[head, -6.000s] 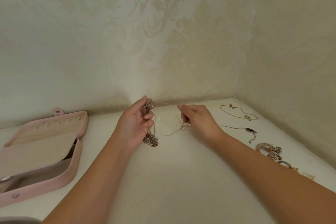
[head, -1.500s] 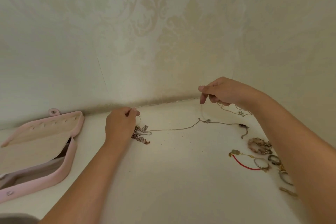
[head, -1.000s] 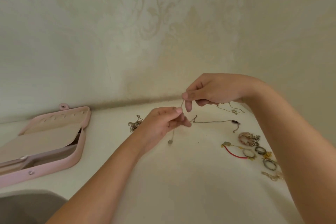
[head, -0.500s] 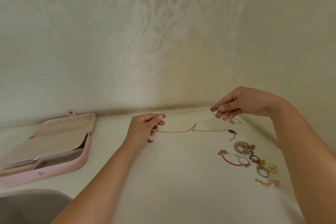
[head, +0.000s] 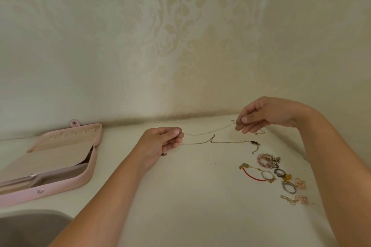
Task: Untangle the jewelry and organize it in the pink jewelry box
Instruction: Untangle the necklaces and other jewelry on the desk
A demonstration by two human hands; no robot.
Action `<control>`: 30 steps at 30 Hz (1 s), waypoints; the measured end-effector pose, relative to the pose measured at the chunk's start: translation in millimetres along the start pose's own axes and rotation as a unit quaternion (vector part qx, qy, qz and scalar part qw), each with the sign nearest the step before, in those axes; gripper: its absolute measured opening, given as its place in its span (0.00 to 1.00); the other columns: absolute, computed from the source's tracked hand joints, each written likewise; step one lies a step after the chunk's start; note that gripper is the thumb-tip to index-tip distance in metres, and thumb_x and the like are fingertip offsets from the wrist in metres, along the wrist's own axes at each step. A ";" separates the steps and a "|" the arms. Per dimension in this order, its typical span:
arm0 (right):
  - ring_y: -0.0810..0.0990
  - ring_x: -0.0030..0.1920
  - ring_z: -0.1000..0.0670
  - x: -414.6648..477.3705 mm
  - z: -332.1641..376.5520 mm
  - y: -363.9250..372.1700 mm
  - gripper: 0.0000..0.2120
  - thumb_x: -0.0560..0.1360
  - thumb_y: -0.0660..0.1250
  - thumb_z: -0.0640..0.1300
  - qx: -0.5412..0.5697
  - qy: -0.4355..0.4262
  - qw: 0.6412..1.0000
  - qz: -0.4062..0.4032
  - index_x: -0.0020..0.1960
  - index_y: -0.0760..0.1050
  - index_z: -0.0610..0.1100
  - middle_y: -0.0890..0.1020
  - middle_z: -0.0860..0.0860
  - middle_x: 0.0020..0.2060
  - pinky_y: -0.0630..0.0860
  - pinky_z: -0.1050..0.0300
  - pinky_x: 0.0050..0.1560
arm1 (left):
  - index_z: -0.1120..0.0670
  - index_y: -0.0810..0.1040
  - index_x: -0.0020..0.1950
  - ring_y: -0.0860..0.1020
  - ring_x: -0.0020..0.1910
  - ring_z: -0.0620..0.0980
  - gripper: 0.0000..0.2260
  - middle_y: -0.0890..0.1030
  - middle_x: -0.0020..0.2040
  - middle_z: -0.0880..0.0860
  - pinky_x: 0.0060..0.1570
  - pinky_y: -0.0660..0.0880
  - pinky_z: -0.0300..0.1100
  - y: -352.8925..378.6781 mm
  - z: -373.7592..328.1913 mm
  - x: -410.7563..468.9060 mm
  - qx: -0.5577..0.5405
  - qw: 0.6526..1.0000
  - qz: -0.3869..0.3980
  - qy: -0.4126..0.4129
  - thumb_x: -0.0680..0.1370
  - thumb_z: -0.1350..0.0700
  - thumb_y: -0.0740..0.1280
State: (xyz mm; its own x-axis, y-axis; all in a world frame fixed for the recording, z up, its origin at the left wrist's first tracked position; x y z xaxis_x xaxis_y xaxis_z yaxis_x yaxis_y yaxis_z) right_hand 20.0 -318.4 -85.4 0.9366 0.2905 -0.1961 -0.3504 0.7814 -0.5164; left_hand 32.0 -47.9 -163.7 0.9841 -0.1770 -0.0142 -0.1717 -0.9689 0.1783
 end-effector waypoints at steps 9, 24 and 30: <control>0.85 0.41 0.51 5.8 -5.4 -14.0 0.08 0.72 0.70 0.35 0.032 -0.029 0.993 -0.107 0.50 0.82 0.37 0.85 0.42 0.43 0.81 0.63 0.42 | 0.59 0.84 0.48 0.80 0.36 0.44 0.04 0.84 0.39 0.52 0.39 0.78 0.35 0.1 -0.2 0.1 0.111 0.993 -0.010 0.032 0.74 0.62 0.70; 0.84 0.41 0.52 4.4 12.6 -14.1 0.12 0.65 0.72 0.40 0.173 -0.102 0.972 -0.124 0.47 0.82 0.38 0.85 0.42 0.44 0.80 0.65 0.41 | 0.63 0.82 0.43 0.82 0.40 0.48 0.06 0.83 0.40 0.54 0.42 0.80 0.38 4.7 -4.9 -2.4 -0.056 0.998 0.006 -0.010 0.76 0.63 0.65; 0.84 0.41 0.50 7.0 22.6 -5.2 0.04 0.73 0.65 0.34 0.262 -0.115 0.955 -0.082 0.47 0.77 0.36 0.84 0.41 0.44 0.81 0.61 0.45 | 0.61 0.81 0.43 0.81 0.35 0.46 0.05 0.83 0.40 0.53 0.39 0.81 0.38 10.6 -3.1 -4.3 -0.090 0.994 0.028 -0.048 0.76 0.63 0.66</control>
State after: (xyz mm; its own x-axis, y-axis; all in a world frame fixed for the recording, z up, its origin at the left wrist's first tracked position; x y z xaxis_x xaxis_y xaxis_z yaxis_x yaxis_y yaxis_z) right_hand 28.5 -307.9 -65.3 0.9755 0.2081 0.0714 -0.2068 0.9781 -0.0253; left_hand 26.1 -56.9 -158.8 0.9631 -0.2530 -0.0918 -0.2059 -0.9123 0.3540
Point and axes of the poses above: each hand's wrist, its own x-axis towards the middle knuckle, its own y-axis out of the palm, z = x × y, the point moved 6 cm from there along x, towards the middle knuckle
